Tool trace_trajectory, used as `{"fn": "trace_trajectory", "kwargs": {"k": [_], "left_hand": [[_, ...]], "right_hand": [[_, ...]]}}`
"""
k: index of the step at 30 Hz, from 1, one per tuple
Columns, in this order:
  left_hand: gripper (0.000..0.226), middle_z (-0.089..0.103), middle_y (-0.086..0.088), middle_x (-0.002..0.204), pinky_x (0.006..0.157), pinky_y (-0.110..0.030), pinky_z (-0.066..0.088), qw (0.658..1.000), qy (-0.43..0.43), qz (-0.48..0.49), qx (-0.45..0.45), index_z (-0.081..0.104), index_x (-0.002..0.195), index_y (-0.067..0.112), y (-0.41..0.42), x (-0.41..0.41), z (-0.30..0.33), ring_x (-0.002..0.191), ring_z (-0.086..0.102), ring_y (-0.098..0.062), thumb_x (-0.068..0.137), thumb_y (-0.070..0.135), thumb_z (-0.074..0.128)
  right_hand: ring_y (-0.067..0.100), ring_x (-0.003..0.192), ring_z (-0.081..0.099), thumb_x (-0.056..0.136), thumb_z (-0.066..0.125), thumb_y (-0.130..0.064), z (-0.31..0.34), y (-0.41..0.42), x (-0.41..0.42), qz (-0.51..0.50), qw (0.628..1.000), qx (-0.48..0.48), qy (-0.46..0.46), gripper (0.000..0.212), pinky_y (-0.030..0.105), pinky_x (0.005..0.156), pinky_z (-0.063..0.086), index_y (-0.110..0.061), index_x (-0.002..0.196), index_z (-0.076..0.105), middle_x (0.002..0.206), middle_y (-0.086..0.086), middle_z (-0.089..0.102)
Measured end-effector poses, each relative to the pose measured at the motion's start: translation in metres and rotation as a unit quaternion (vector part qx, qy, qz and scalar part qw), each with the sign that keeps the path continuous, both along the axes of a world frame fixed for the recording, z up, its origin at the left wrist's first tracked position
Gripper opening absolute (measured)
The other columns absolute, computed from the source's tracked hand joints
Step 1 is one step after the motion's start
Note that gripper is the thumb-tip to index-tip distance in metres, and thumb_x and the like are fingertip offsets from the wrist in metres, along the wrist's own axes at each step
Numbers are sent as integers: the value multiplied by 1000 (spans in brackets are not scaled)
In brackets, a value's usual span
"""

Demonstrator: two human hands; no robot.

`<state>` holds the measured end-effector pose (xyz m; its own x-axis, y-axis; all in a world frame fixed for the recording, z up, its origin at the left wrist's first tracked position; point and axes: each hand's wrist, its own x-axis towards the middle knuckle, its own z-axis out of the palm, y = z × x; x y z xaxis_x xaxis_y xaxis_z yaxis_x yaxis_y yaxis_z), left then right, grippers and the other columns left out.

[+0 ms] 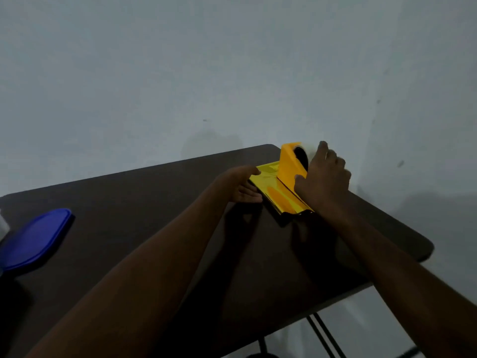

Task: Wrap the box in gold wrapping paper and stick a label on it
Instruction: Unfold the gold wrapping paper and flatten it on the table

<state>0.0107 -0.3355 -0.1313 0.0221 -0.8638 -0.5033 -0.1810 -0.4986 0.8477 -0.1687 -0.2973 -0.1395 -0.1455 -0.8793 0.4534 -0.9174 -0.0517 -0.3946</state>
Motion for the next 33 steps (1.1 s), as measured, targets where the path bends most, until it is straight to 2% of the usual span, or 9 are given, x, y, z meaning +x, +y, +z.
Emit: {"fn": "trace_trajectory", "kwargs": {"k": [5,8,12,16,18,22,26,29,33], "left_hand": [[20,62,-8,62,37,-14,46,994,-102,7,-30,57,85,3,-17,-14,-10,47,59,-11,95,19,62],[20,55,-2,38,32,-12,36,988,-150,5,-41,55,75,6,-20,-13,-13,27,48,-6,93,11,63],[27,53,3,37,33,-14,32,981,-180,0,-68,59,67,9,-22,-8,-19,29,43,-4,90,17,69],[27,56,3,40,33,-13,30,977,-184,20,-105,62,65,8,-22,0,-20,32,45,-3,87,20,72],[25,60,2,51,33,-14,30,976,-193,20,-103,63,68,8,-22,8,-20,35,47,-2,87,20,72],[27,58,0,60,38,-15,29,974,-215,7,-77,61,66,9,-14,42,-18,47,47,-5,89,22,71],[27,57,6,44,43,-13,27,973,-232,-6,-17,59,68,11,13,99,-10,39,47,-1,91,21,68],[29,55,6,43,49,-17,25,963,-267,-15,34,57,68,13,37,139,-3,51,40,-4,92,27,67],[31,54,7,39,36,-10,25,956,-285,11,63,54,68,12,70,178,0,33,44,0,93,27,64]], "right_hand": [[38,123,47,80,72,-18,4,-3,-17,29,989,-10,-147,83,41,88,42,-5,147,24,136,19,47],[36,118,53,80,75,-19,4,-2,-29,31,983,29,-177,76,33,81,36,-2,140,32,130,18,53],[33,112,57,79,78,-27,-1,4,-38,28,985,71,-156,57,30,79,35,-5,124,51,124,14,59],[33,113,57,74,82,-31,2,8,-31,22,987,45,-156,59,36,88,43,-4,121,58,124,14,61],[33,112,57,74,82,-31,3,11,-23,26,986,45,-159,59,34,83,42,-4,121,58,122,14,61],[32,105,59,75,80,-30,3,15,-5,34,985,33,-167,53,29,71,35,-4,115,58,116,14,63],[32,106,58,77,79,-29,10,20,19,58,984,19,-168,52,28,70,33,-2,116,58,117,15,62],[31,98,58,77,79,-26,16,27,37,75,984,18,-159,49,29,70,33,0,112,59,107,15,61],[33,90,61,71,82,-27,9,32,66,104,981,10,-165,44,35,70,46,0,99,61,101,17,65]]}}
